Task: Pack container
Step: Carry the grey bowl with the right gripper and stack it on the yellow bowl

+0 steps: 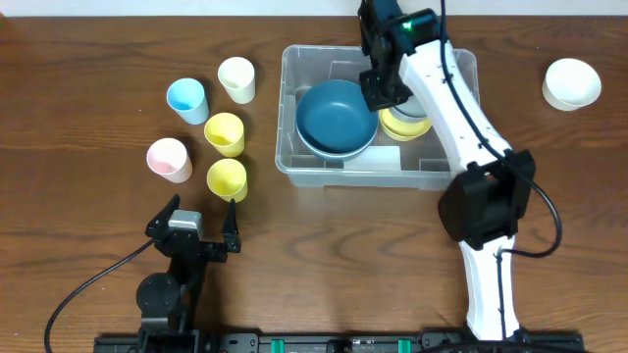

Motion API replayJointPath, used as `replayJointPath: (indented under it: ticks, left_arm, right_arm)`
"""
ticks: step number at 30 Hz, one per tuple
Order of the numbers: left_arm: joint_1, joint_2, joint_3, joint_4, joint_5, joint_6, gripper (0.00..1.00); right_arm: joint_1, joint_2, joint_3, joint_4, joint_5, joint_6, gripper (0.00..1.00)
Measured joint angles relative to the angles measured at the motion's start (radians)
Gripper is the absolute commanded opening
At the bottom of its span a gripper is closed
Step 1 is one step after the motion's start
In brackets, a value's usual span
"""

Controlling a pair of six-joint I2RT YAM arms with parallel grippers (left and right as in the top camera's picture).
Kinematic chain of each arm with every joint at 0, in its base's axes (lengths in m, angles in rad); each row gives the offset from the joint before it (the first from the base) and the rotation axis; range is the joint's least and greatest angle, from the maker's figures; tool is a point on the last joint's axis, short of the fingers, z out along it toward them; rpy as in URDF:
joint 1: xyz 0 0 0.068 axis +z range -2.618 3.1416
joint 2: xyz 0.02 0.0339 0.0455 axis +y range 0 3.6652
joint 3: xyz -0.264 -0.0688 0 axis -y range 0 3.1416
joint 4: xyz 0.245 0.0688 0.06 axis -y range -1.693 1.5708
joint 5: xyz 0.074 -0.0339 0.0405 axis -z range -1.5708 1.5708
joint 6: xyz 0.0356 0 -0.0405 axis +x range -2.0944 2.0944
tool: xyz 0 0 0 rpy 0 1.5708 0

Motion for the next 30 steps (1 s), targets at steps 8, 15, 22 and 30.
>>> replayJointPath:
  ticks: [8,15,22,30]
  left_arm:
    - [0.0,0.0,0.0,0.0,0.0,0.0,0.98]
    - [0.0,0.0,0.0,0.0,0.0,0.0,0.98]
    - [0.0,0.0,0.0,0.0,0.0,0.0,0.98]
    - [0.0,0.0,0.0,0.0,0.0,0.0,0.98]
  right_arm:
    - [-0.004,0.043,-0.002,0.002,-0.005,0.003,0.02]
    - [-0.013,0.045,-0.003,0.003,-0.006,0.003,0.07]
    - [-0.013,0.045,-0.003,0.006,-0.006,0.006,0.13]
    - [-0.013,0.045,-0.003,0.016,-0.007,0.014,0.41]
